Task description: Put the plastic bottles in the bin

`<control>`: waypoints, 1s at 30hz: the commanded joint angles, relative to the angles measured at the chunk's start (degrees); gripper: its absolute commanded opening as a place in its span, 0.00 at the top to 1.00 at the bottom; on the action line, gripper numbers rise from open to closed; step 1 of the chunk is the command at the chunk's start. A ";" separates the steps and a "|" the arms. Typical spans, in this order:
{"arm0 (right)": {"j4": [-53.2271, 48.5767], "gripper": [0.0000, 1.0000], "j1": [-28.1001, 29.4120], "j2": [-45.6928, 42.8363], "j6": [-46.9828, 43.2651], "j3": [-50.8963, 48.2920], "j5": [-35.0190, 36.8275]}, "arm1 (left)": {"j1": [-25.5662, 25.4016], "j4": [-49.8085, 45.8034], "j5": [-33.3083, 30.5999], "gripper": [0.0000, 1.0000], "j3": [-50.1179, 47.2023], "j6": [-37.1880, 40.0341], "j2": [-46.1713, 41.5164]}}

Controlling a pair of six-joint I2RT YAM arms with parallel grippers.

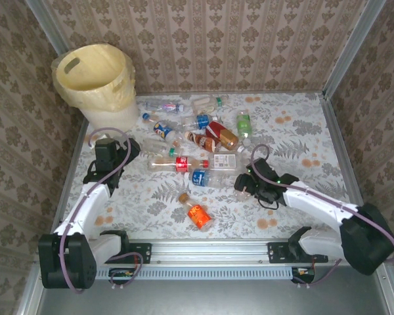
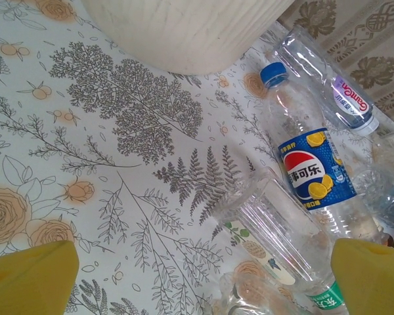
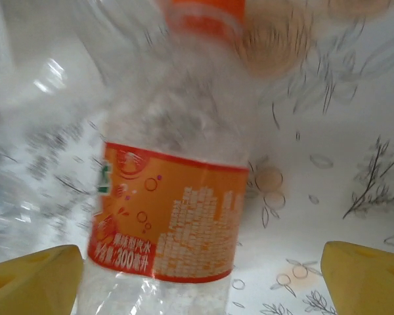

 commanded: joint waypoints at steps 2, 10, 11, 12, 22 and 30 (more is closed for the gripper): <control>-3.06 0.07 2.05 2.69 1.92 1.27 0.11 | -0.39 0.41 1.82 0.00 1.39 -1.40 0.01; -3.62 0.26 2.06 5.16 0.28 1.46 3.36 | -0.39 -1.05 5.80 0.00 0.93 -1.82 -0.17; -3.67 0.29 2.05 5.15 -0.05 1.29 3.62 | -0.47 -1.05 6.05 0.00 0.94 -1.74 -0.60; -3.46 0.32 2.05 5.08 -0.47 1.18 3.79 | -0.34 -1.14 6.44 0.00 1.06 -1.73 -0.97; -1.04 0.47 2.05 -0.92 -1.89 -0.75 8.09 | -3.61 6.05 19.87 0.00 4.05 -4.64 2.95; -2.59 0.48 2.05 -8.97 -17.46 3.69 19.15 | -10.85 13.71 27.07 0.00 8.14 -2.67 8.93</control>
